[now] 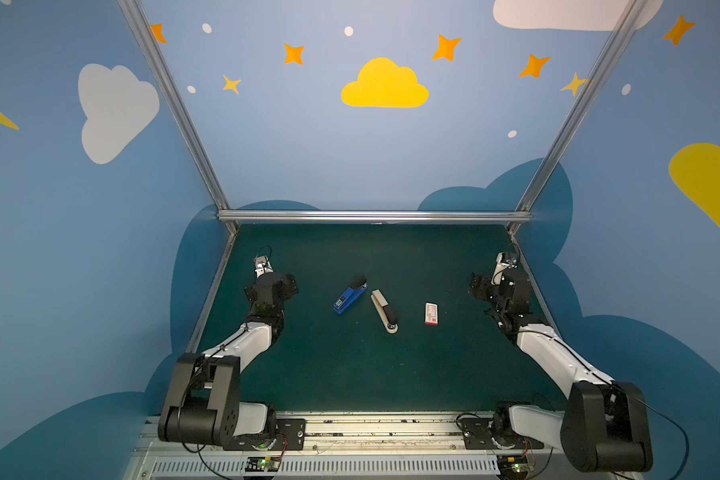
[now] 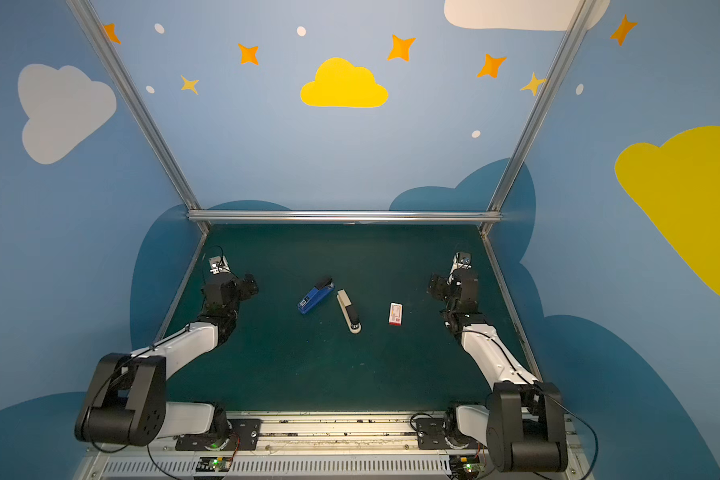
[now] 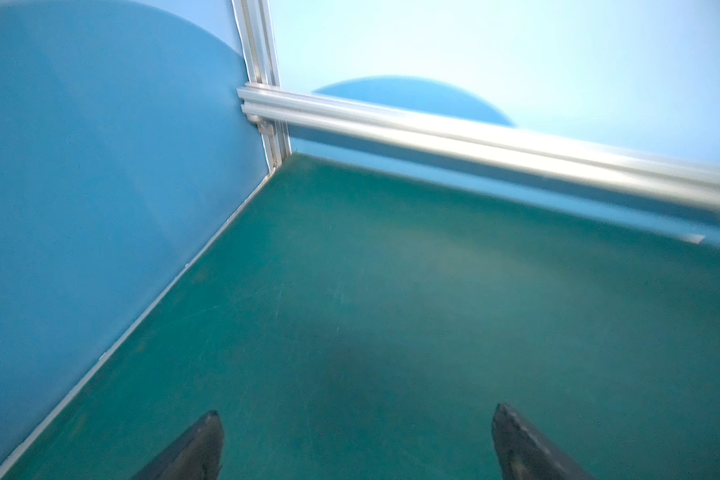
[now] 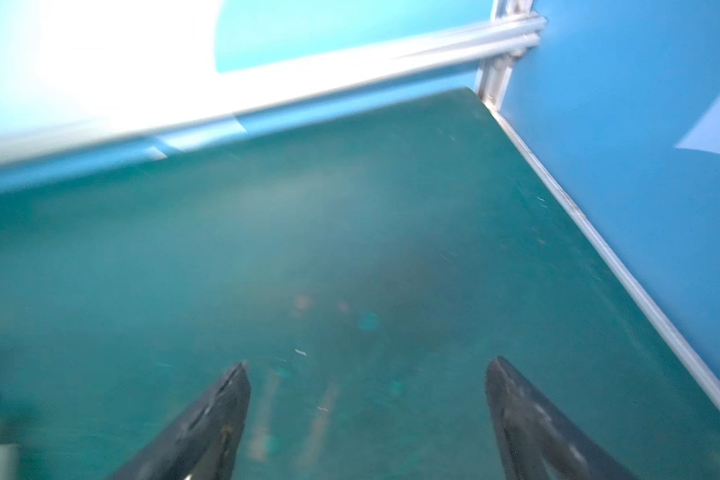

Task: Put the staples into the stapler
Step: 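Reach the left gripper toward the blue stapler while the right gripper approaches it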

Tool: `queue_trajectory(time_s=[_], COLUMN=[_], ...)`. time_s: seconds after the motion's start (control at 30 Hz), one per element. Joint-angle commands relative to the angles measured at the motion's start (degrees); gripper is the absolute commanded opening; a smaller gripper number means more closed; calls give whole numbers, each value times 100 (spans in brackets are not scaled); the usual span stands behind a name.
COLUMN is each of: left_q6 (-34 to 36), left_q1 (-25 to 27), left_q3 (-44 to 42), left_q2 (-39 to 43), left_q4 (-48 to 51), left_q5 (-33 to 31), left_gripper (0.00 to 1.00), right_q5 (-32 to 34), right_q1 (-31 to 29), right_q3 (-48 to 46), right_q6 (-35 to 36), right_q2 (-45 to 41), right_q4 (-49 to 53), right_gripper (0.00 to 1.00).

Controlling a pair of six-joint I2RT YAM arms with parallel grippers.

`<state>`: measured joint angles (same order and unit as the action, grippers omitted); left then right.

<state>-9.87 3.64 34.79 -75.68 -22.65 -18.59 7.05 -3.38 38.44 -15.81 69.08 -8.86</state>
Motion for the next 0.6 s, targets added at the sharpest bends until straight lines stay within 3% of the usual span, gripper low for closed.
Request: queue_trajectory(time_s=[0.0, 0.07, 0.13, 0.23, 0.3, 0.57], left_q6=[-2120, -2779, -2811, -2629, -2655, -3276], left_q1=[-138, -389, -400, -347, -153, 1318], left_q3=[422, 479, 591, 753, 748, -2], left_q2=[510, 675, 779, 915, 1077, 1520], left_q4=[1500, 1797, 2143, 2781, 3147, 3430], left_q5=[34, 957, 1479, 2417, 2685, 2681], left_gripper=[100, 100, 100, 93, 89, 78], right_q5=[-1277, -2685, -3282, -3326, -3210, -3200], right_q1=[439, 633, 547, 264, 21, -1033], right_q3=[266, 427, 715, 1034, 1245, 1350], right_q6=[-1776, -1737, -1512, -1254, -1047, -877], right_q2=[143, 415, 540, 543, 578, 866], right_q4=[780, 625, 996, 1737, 2295, 2970], right_gripper=[88, 69, 60, 59, 57, 48])
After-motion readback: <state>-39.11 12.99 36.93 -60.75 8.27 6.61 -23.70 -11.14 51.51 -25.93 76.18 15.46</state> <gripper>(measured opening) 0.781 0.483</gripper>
